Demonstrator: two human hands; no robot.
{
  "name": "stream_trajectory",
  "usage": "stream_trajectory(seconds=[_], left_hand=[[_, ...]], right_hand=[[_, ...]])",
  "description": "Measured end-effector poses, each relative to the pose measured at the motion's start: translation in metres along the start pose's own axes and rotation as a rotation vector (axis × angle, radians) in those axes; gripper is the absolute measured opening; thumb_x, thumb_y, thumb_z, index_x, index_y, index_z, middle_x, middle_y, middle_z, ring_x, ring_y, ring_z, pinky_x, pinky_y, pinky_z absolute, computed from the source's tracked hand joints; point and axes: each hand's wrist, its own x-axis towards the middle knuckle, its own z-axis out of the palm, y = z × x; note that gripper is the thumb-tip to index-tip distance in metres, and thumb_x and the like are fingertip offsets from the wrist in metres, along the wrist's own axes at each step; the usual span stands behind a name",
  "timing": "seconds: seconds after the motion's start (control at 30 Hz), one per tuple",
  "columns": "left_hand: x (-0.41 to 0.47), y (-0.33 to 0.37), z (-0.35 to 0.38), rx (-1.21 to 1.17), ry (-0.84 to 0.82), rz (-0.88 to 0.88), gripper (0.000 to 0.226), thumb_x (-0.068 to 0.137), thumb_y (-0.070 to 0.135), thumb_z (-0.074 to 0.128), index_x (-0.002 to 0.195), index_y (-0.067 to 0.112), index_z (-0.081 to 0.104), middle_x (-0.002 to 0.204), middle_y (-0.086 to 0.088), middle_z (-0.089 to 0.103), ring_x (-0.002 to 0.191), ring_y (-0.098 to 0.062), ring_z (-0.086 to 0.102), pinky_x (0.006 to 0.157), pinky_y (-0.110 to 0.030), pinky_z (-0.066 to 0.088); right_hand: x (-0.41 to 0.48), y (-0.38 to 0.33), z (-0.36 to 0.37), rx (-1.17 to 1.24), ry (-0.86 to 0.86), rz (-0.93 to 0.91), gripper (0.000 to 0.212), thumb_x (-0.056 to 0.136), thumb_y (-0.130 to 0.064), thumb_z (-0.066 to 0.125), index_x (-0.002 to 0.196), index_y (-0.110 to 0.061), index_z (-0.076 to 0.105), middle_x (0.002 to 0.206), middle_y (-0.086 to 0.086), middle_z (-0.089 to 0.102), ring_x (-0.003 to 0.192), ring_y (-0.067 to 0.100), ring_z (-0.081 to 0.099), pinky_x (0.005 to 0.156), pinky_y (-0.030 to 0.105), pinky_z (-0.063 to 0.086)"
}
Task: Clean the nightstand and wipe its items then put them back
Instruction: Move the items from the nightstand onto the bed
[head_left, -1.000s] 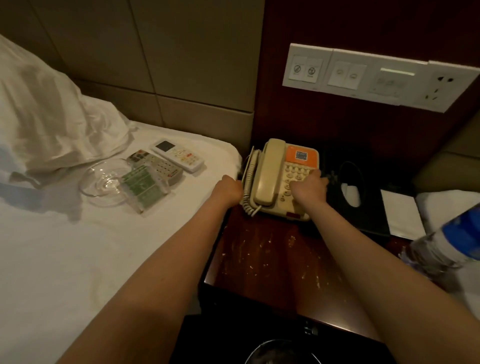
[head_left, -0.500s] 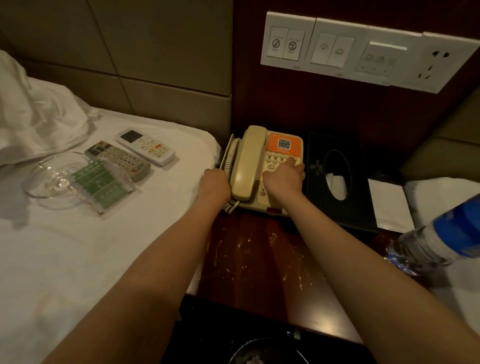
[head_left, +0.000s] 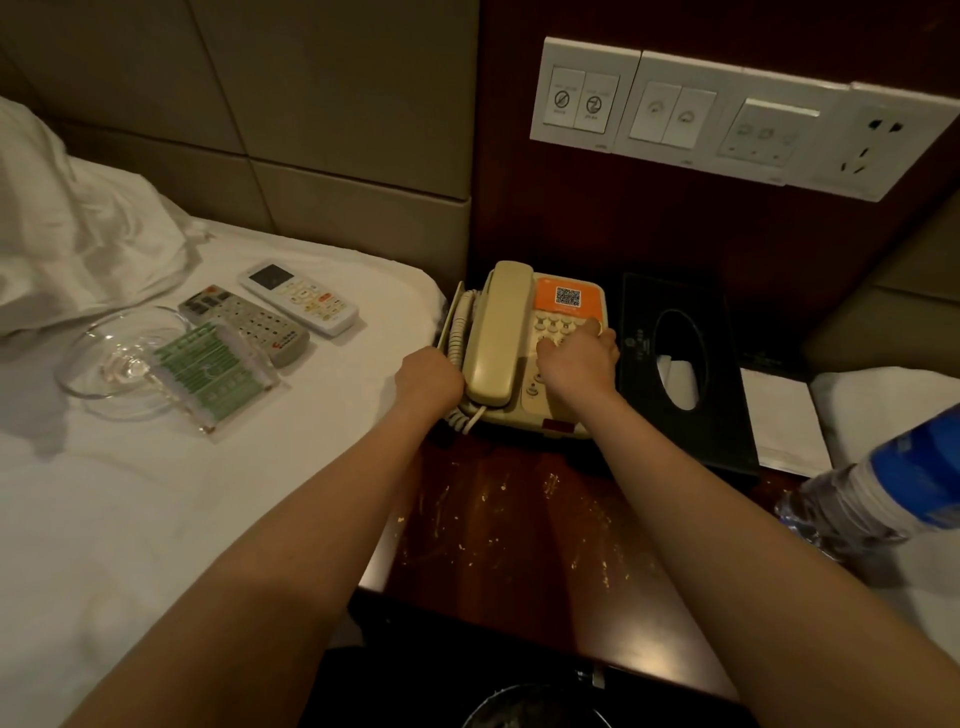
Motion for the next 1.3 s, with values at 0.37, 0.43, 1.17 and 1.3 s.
stream_trajectory(seconds=[0.37,0.43,1.17,1.3], left_hand=[[-0.008,-0.020,-0.027,-0.087,0.065,-0.018,0.031,0.091,0.006,0.045,0.119,-0.004,0.048,0.127,-0.023,0.052,0.116,-0.036,0.050,0.088,-0.037,0.042],[-0.010,-0.025,-0.035,-0.072,0.074,-0.011,0.029,0.091,0.007,0.044,0.118,-0.004,0.050,0.126,-0.023,0.053,0.116,-0.036,0.050,0.089,-0.037,0.042],[-0.074,-0.108,-0.162,-0.162,0.383,0.022,0.029,0.089,0.010,0.049,0.113,-0.005,0.051,0.117,-0.025,0.057,0.108,-0.041,0.053,0.073,-0.032,0.034],[-0.091,-0.139,-0.190,-0.124,0.424,-0.046,0.029,0.088,0.008,0.048,0.112,-0.007,0.051,0.115,-0.028,0.057,0.106,-0.042,0.054,0.077,-0.037,0.041]], right_hand=[[-0.002,0.013,-0.004,0.466,-0.233,0.304,0.057,0.095,-0.047,0.040,0.134,-0.007,0.045,0.125,0.013,0.057,0.112,0.029,0.056,0.095,0.039,0.047],[-0.010,0.016,-0.001,0.589,-0.254,0.320,0.054,0.093,-0.047,0.045,0.132,-0.010,0.048,0.124,0.012,0.059,0.112,0.028,0.057,0.092,0.038,0.047],[-0.108,-0.110,0.001,0.699,-0.170,-0.063,0.037,0.090,-0.047,0.053,0.107,-0.015,0.061,0.100,0.004,0.069,0.090,0.023,0.067,0.082,0.036,0.055],[-0.135,-0.135,0.016,0.690,-0.234,-0.102,0.032,0.090,-0.049,0.052,0.093,-0.018,0.062,0.095,0.003,0.070,0.088,0.022,0.067,0.083,0.037,0.055]])
